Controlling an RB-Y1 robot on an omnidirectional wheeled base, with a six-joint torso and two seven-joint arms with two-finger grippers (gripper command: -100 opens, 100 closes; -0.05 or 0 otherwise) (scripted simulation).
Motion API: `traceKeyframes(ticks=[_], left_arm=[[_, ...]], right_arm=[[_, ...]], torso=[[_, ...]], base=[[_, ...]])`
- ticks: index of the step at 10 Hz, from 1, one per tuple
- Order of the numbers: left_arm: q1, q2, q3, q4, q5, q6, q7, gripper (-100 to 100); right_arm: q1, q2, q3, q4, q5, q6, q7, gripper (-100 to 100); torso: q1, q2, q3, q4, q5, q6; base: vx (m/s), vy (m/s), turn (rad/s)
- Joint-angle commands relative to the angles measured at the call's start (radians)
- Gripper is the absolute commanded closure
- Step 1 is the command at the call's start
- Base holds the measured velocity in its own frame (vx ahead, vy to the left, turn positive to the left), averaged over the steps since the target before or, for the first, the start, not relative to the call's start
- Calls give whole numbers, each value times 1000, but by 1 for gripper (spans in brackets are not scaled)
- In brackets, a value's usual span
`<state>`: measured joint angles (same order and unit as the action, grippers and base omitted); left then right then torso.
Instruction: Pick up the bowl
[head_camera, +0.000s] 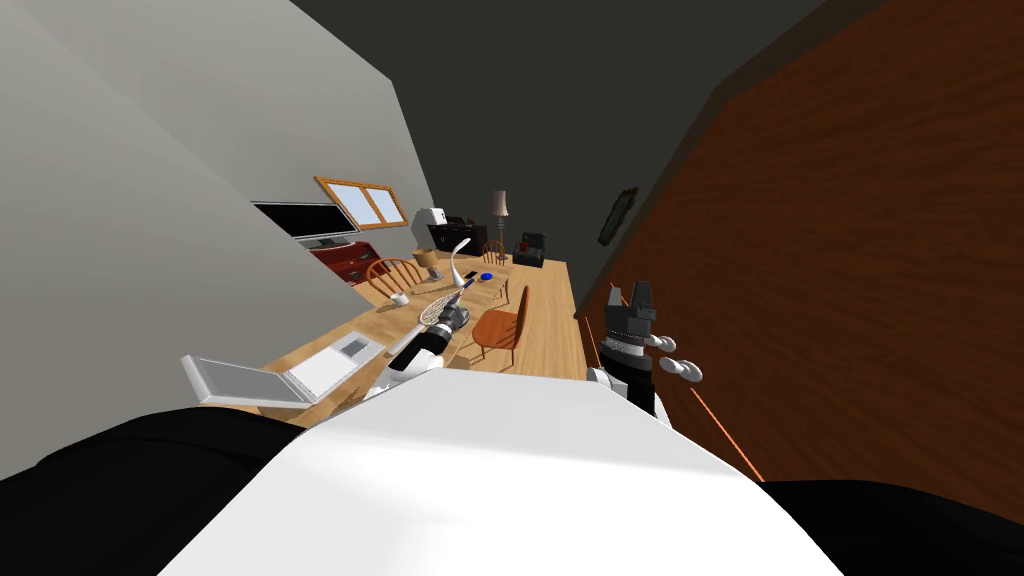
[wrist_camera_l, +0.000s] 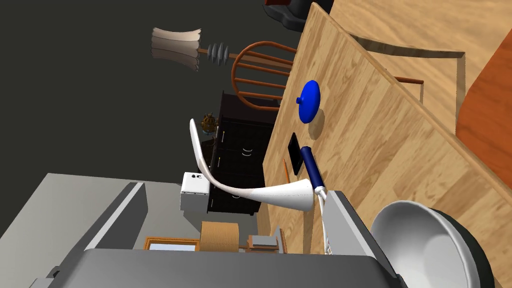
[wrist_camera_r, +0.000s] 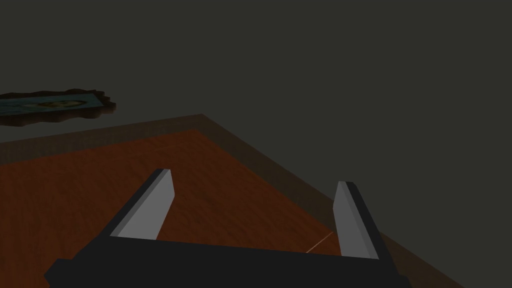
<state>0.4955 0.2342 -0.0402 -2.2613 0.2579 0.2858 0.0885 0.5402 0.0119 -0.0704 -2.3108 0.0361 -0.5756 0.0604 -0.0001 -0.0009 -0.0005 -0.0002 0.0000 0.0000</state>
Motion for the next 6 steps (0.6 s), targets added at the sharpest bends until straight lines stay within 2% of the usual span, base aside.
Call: traceKeyframes(ticks=[1,6], left_arm=[[0,3,2,2,9,44,2,-100],[-7,32,21,43,63,175,21,-100]], right_arm=[[0,0,0,0,0,0,0,0],[0,0,0,0,0,0,0,0]], torso=[[0,0,0,0,0,0],[0,-1,0,0,0,0]], base=[[13,0,-10],[22,3,-19]])
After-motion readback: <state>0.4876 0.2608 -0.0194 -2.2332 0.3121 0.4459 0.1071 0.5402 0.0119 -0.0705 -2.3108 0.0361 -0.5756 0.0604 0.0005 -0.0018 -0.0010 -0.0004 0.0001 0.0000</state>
